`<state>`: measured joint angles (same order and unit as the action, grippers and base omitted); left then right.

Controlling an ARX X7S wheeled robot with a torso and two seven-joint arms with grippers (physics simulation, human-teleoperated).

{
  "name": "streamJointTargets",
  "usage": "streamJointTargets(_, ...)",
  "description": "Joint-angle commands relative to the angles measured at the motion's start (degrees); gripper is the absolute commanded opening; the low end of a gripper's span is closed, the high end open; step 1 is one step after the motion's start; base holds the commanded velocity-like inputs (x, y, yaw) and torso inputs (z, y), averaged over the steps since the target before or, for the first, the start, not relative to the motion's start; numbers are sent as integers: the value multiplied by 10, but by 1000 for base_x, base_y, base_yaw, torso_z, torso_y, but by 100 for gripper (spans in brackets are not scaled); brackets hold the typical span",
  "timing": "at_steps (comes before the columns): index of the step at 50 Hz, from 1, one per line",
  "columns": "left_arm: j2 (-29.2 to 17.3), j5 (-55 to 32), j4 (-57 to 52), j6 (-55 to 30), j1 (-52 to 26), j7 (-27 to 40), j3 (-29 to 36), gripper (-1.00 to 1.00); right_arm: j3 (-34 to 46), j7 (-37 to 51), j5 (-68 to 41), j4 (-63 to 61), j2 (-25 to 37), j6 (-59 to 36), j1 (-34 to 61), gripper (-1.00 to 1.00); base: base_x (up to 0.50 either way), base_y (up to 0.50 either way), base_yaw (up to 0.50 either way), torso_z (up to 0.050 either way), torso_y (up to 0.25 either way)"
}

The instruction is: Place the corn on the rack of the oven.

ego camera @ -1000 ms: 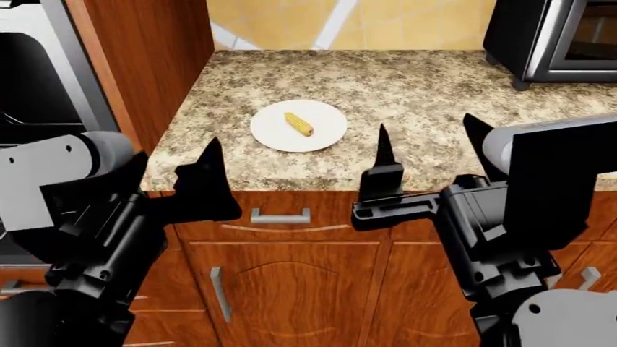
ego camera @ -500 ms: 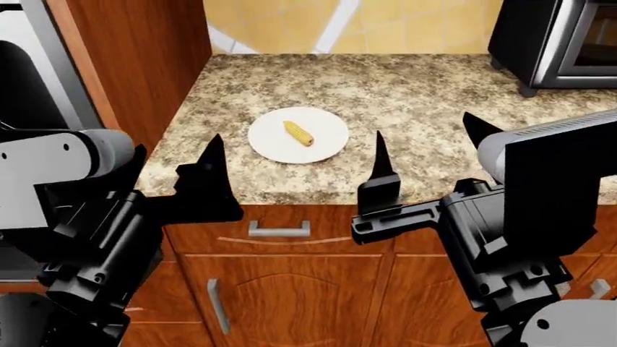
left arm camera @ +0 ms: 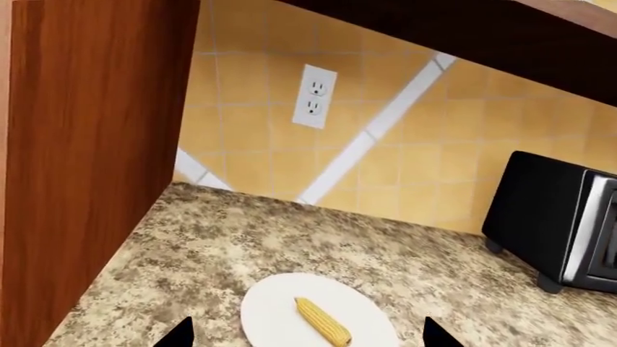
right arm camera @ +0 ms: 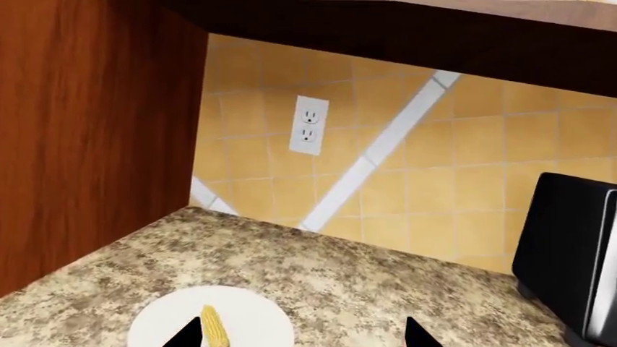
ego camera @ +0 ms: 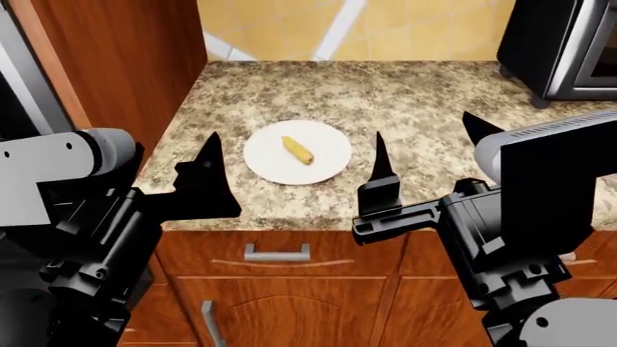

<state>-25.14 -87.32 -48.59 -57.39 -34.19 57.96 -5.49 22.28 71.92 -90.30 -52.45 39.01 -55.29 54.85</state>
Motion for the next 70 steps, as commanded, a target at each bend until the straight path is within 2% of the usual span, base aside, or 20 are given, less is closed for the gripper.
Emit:
streamJointTargets(1, 0, 18, 2, 6, 9, -15, -2, 100, 4, -3, 5, 2, -1, -2, 3, 100, 184, 0, 0, 0, 0)
streamJointTargets(27, 5, 56, 10, 10, 12, -37, 17, 100, -2, -39, 42, 1, 8, 10, -21, 100, 186, 0, 0, 0, 0)
streamJointTargets(34, -2, 25, 6, 5, -20, -9, 22, 100, -3, -48, 48, 1, 11, 14, -28, 100, 188, 0, 0, 0, 0)
streamJointTargets(49, -1, 44, 7, 11, -8, -25, 27, 100, -1, -44, 45, 0, 15, 15, -25, 100, 186, 0, 0, 0, 1)
streamJointTargets(70, 2, 81, 31, 17, -3, -55, 42, 100, 11, -82, 92, 28, 4, 15, -32, 100, 153, 0, 0, 0, 0)
